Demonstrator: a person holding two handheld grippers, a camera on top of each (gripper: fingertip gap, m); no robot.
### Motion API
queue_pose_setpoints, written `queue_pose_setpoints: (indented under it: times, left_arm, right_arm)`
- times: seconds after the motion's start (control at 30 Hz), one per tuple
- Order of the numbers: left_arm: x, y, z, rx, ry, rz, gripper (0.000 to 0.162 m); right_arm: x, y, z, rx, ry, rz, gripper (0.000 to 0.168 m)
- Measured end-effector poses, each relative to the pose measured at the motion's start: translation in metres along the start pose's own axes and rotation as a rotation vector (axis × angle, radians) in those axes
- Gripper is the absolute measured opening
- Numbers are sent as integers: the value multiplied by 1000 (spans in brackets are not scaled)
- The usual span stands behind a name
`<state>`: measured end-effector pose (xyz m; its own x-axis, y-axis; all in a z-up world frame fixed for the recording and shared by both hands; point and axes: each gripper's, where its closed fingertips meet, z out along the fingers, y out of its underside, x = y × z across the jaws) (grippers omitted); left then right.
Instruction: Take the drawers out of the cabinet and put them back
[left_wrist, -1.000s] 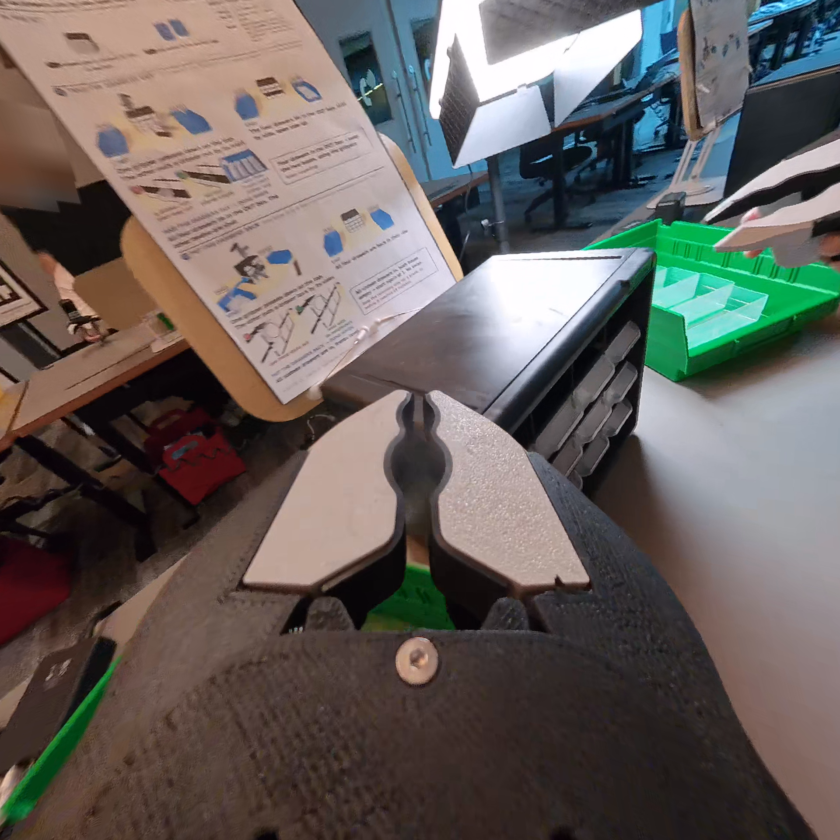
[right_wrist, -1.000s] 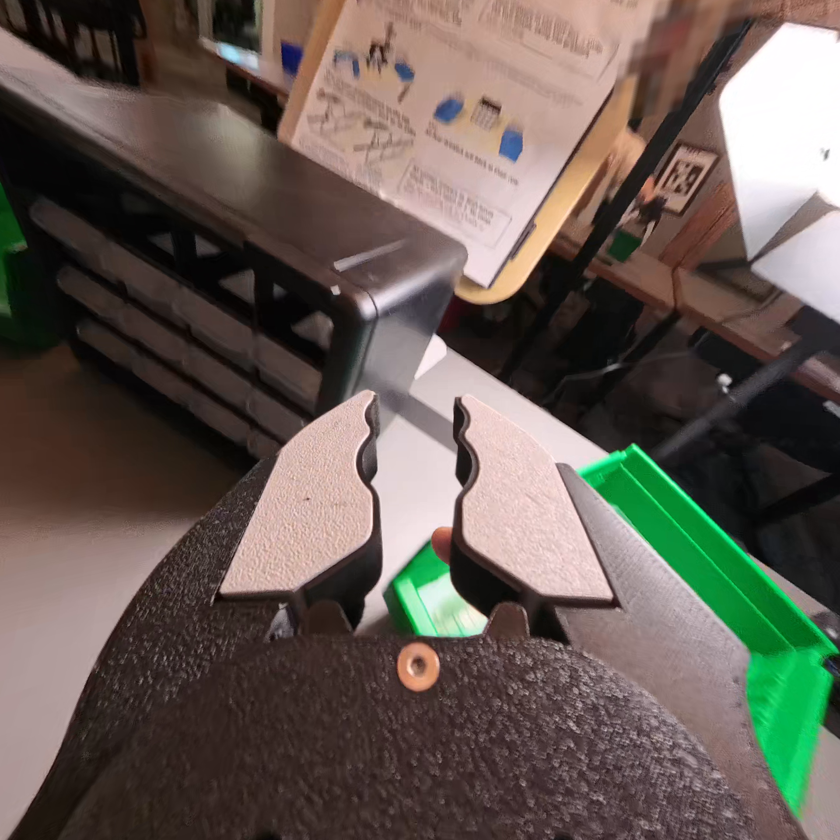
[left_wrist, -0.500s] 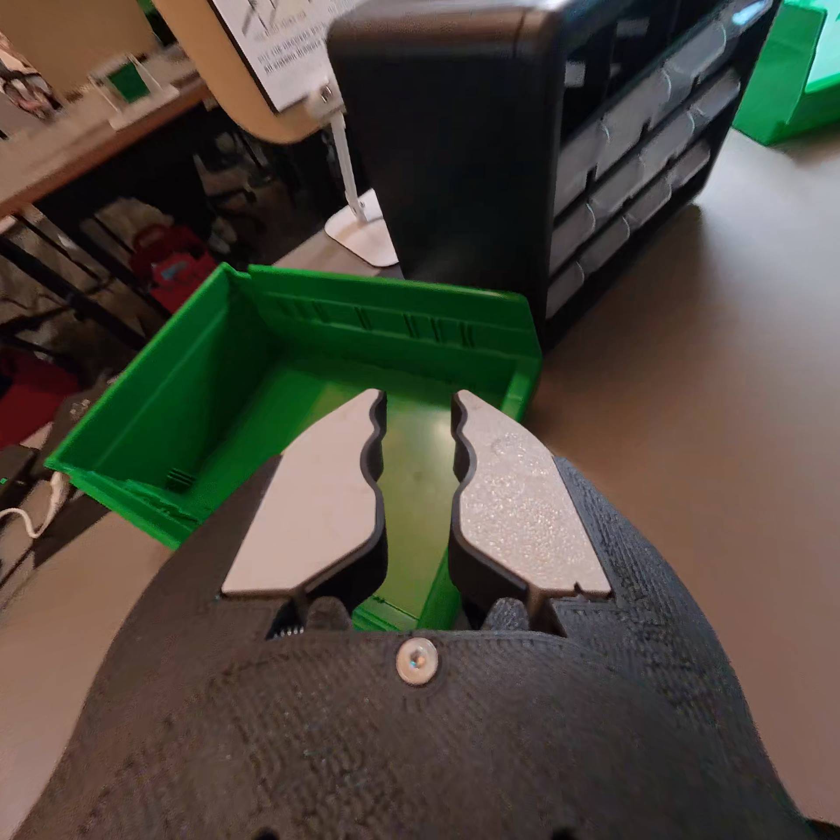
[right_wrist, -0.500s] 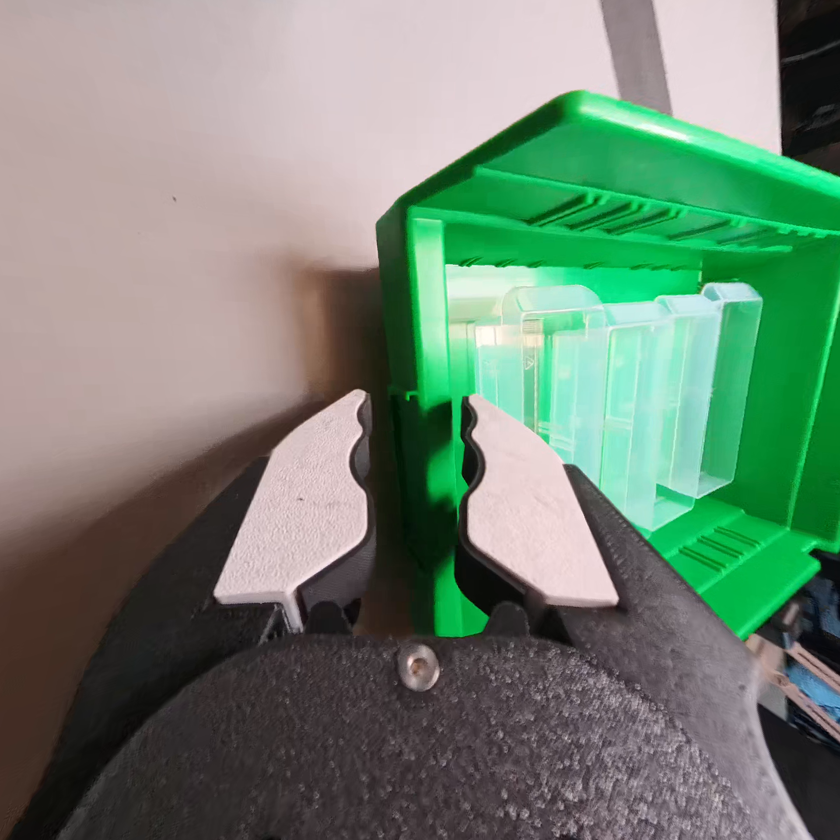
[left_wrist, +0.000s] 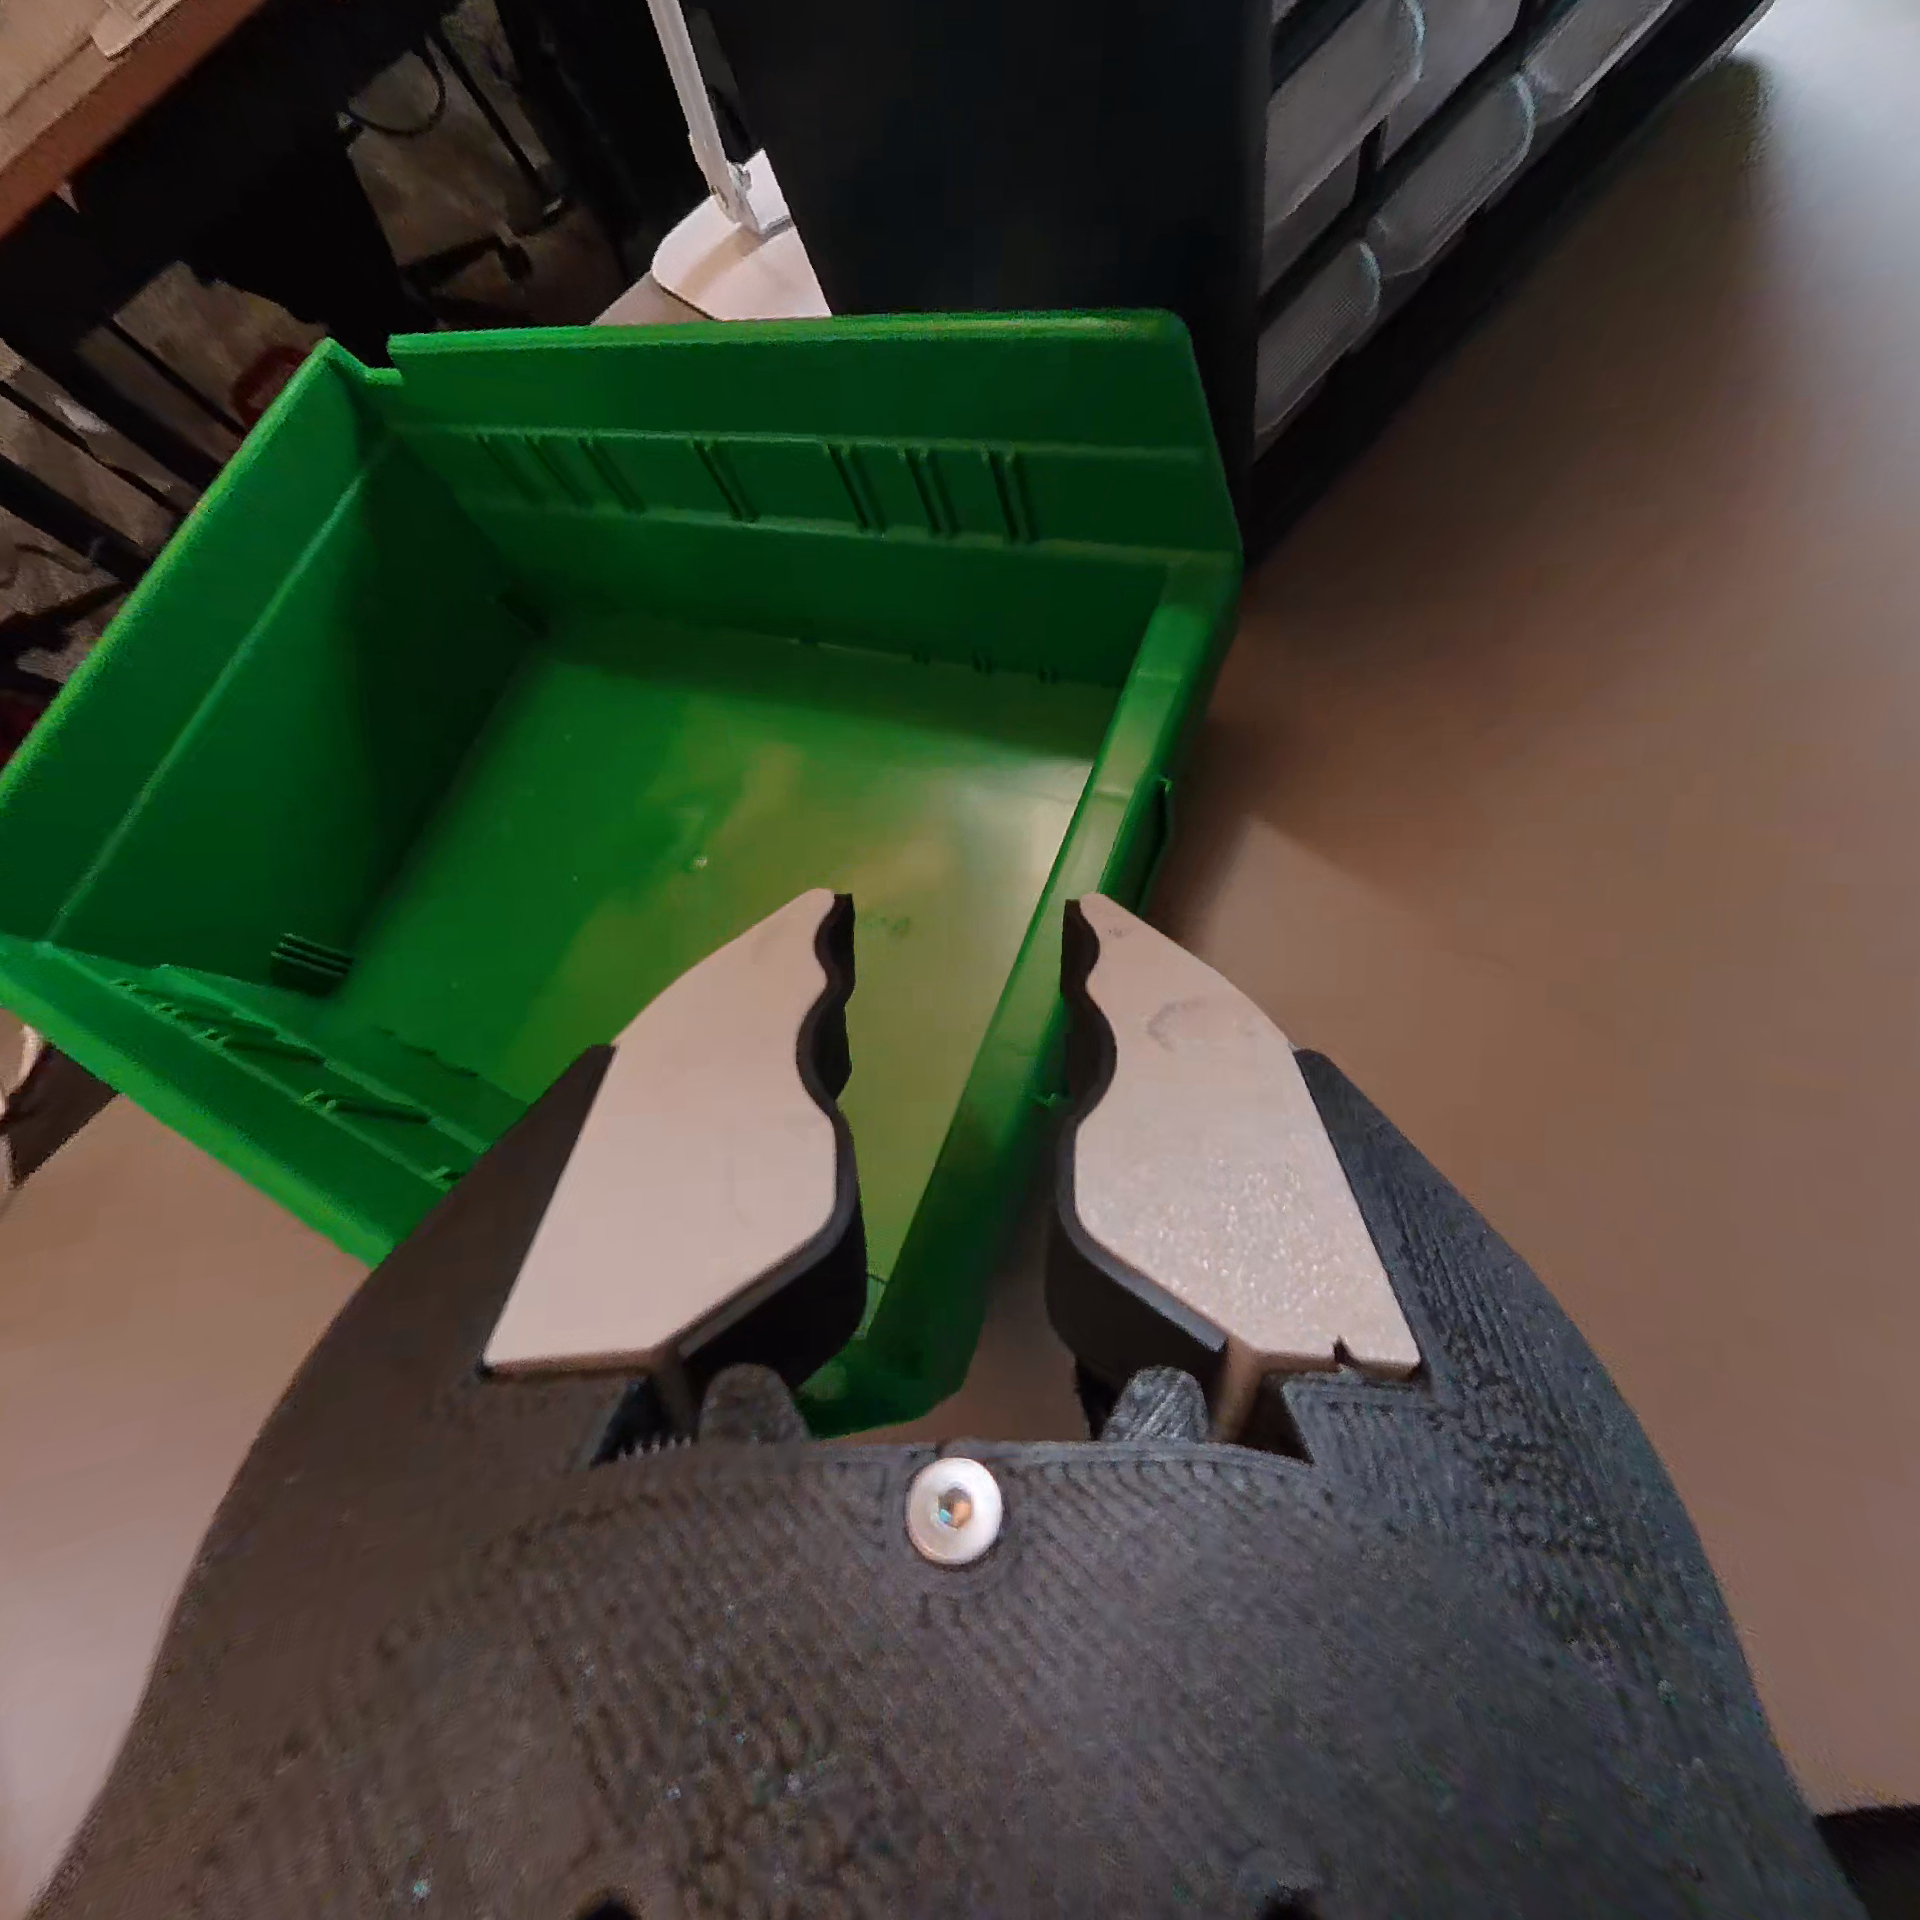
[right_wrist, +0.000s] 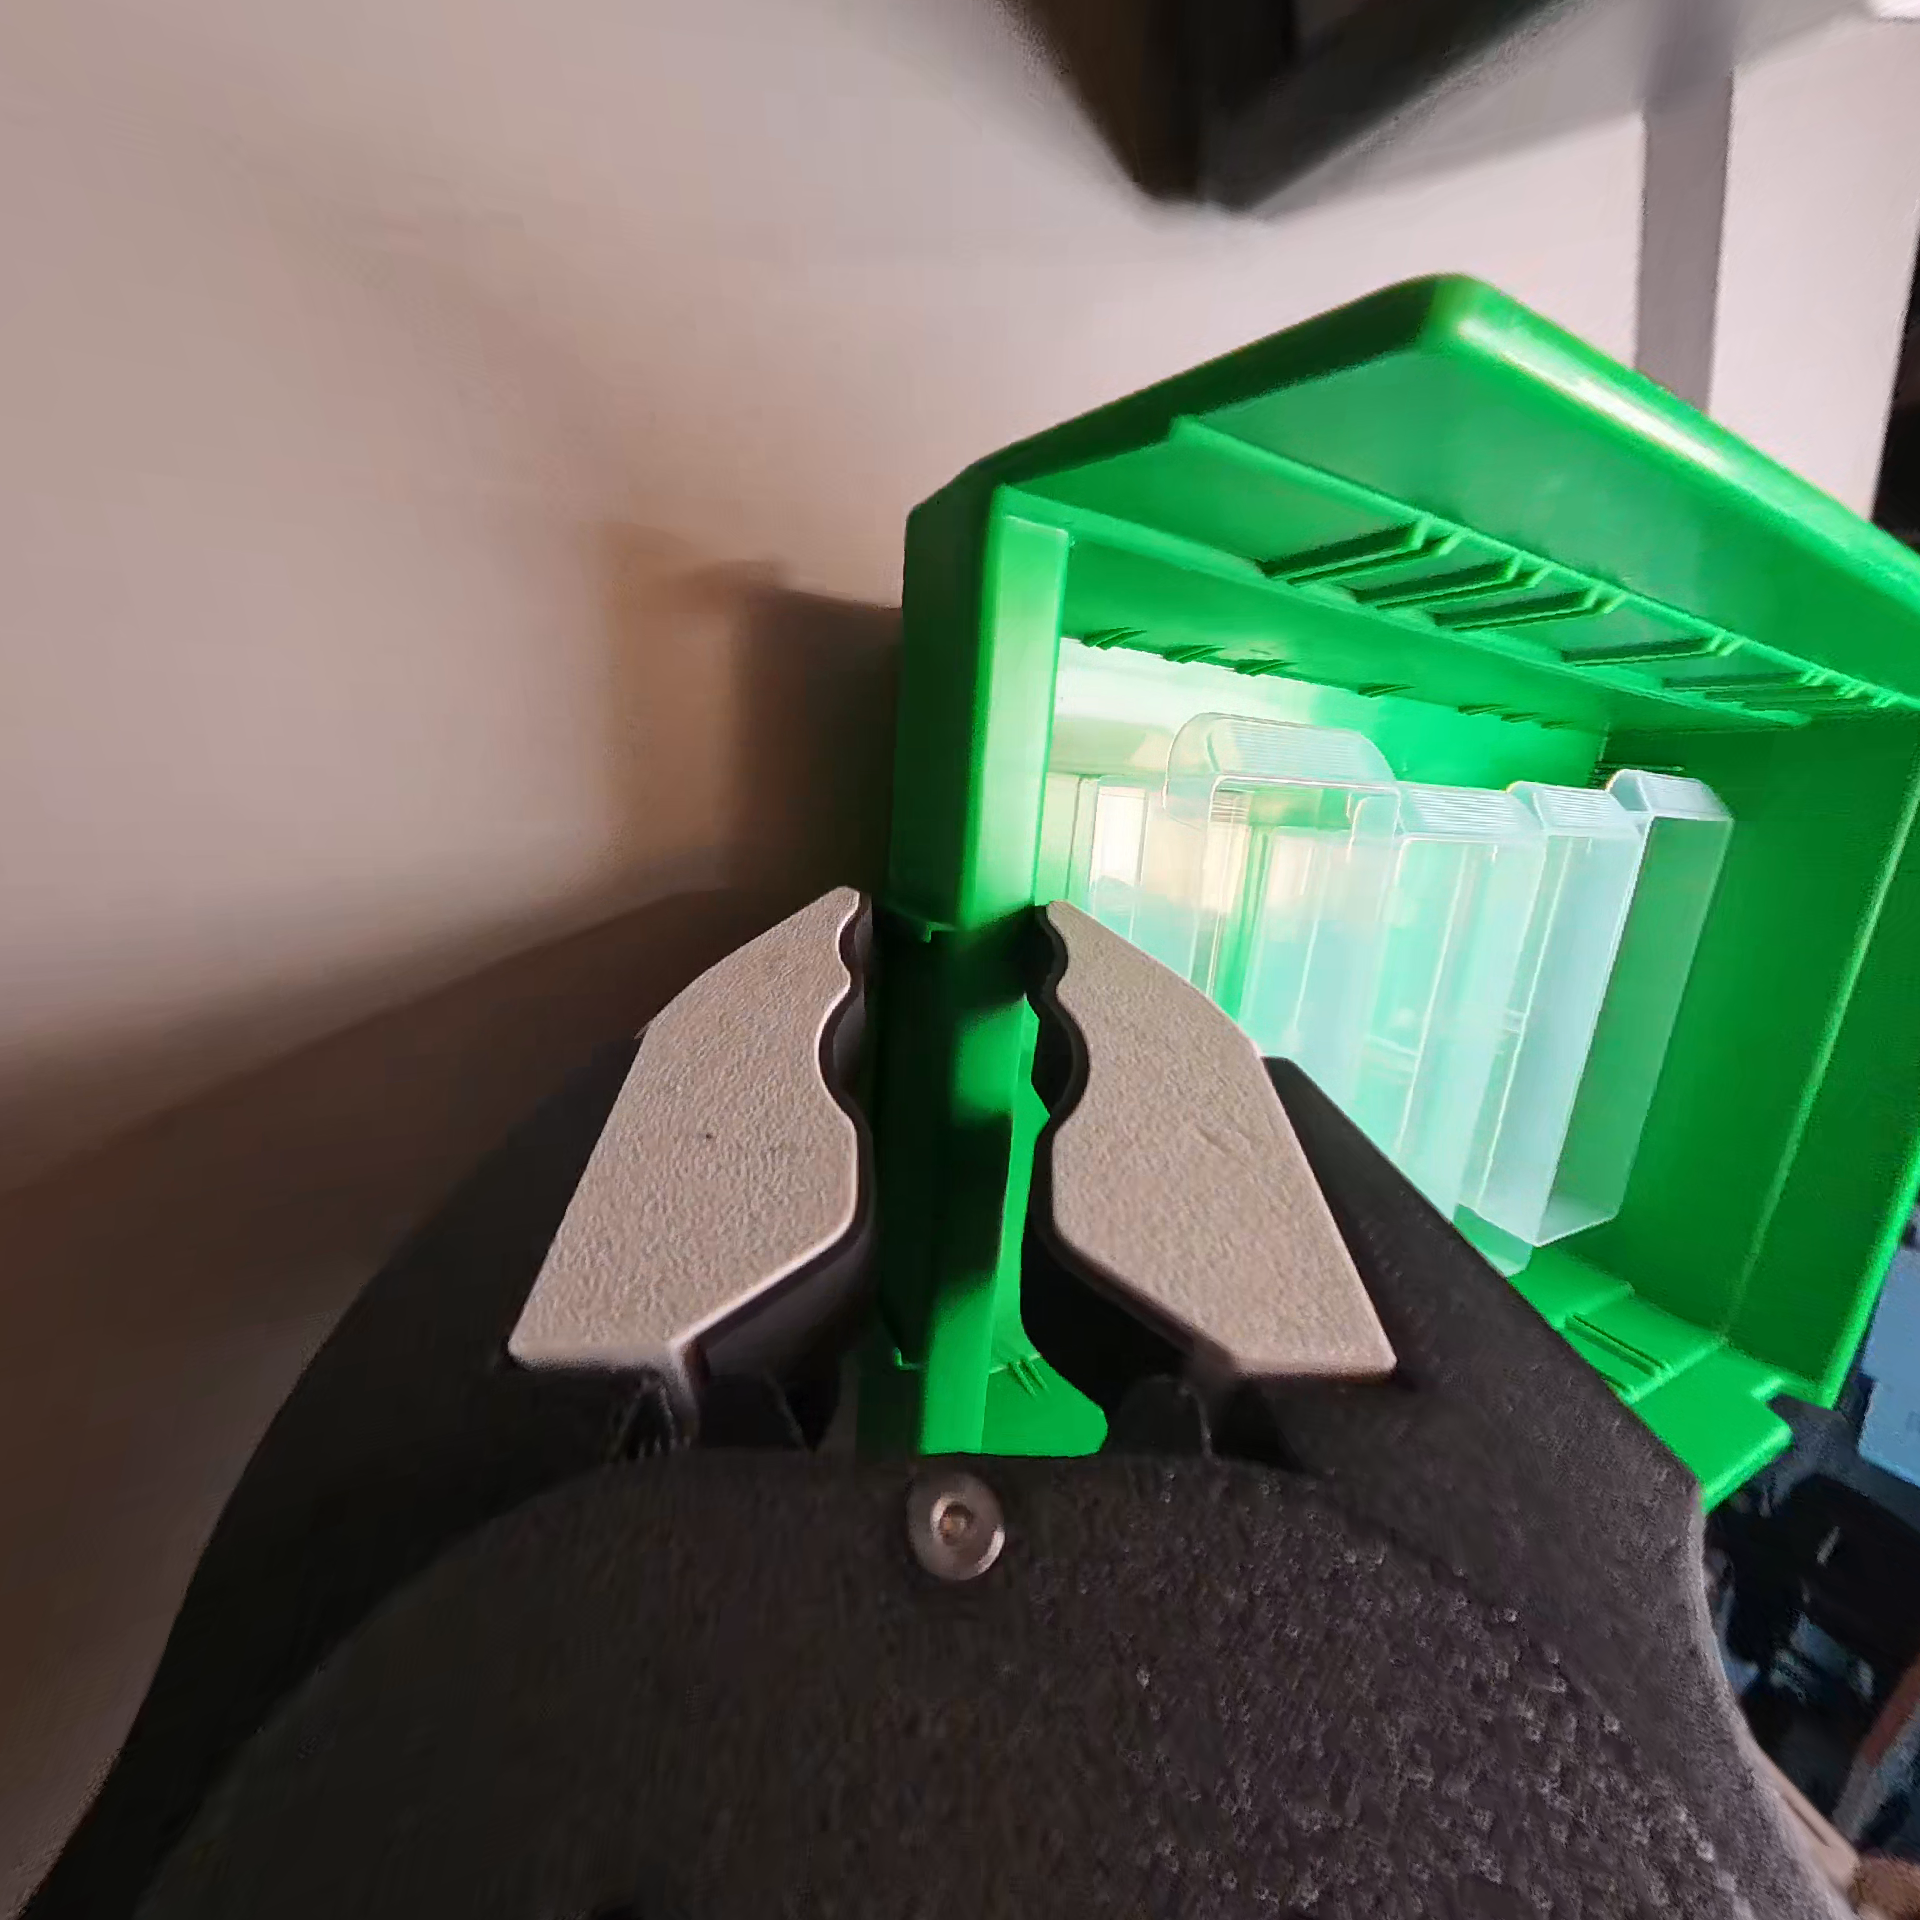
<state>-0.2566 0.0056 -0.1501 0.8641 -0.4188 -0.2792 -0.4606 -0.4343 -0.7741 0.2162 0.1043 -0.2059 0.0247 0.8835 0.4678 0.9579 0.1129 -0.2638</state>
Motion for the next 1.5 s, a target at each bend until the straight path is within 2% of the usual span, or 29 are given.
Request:
queue_pose_setpoints:
  times: [0.17,0.37,0.43,0.5,0.57,0.73,0.87,0.97,1.1,1.23,1.3,1.37,1.43,1.5]
  left_arm:
    - [5,6,11,-56,-14,72,43]
    - [10,23,35,-218,-41,196,55]
    - [14,21,42,-230,-20,196,51]
    - [19,19,47,-244,6,215,38]
    - [27,16,51,-243,27,254,26]
    - [39,11,51,-220,26,311,26]
    - [59,13,38,-178,80,377,26]
    - [73,16,26,-145,117,442,26]
    - [86,22,12,-98,179,506,26]
    - [91,28,-2,-55,231,541,26]
    - [92,15,-12,39,214,488,22]
    - [101,-22,-31,198,224,309,31]
    - [136,-71,-50,396,345,33,29]
    - [193,-102,-50,462,506,-172,40]
  right_arm:
    - [-59,-26,-26,69,-90,-24,27]
    - [-121,-50,-76,265,-240,130,22]
    - [-133,-56,-96,353,-270,183,17]
    - [-130,-60,-116,457,-218,231,18]
    - [-114,-50,-130,492,-98,302,25]
    - [-65,13,-145,413,252,549,31]
    - [-49,46,-163,438,441,716,33]
    - [-49,60,-170,531,466,858,34]
    - [-52,90,-159,447,535,927,43]
    - [-57,90,-141,497,455,993,47]
    - [-56,89,-132,523,417,1028,49]
    - [-55,87,-126,552,387,1055,50]
    - [-54,82,-119,576,360,1075,50]
    - [-51,80,-112,569,358,1083,50]
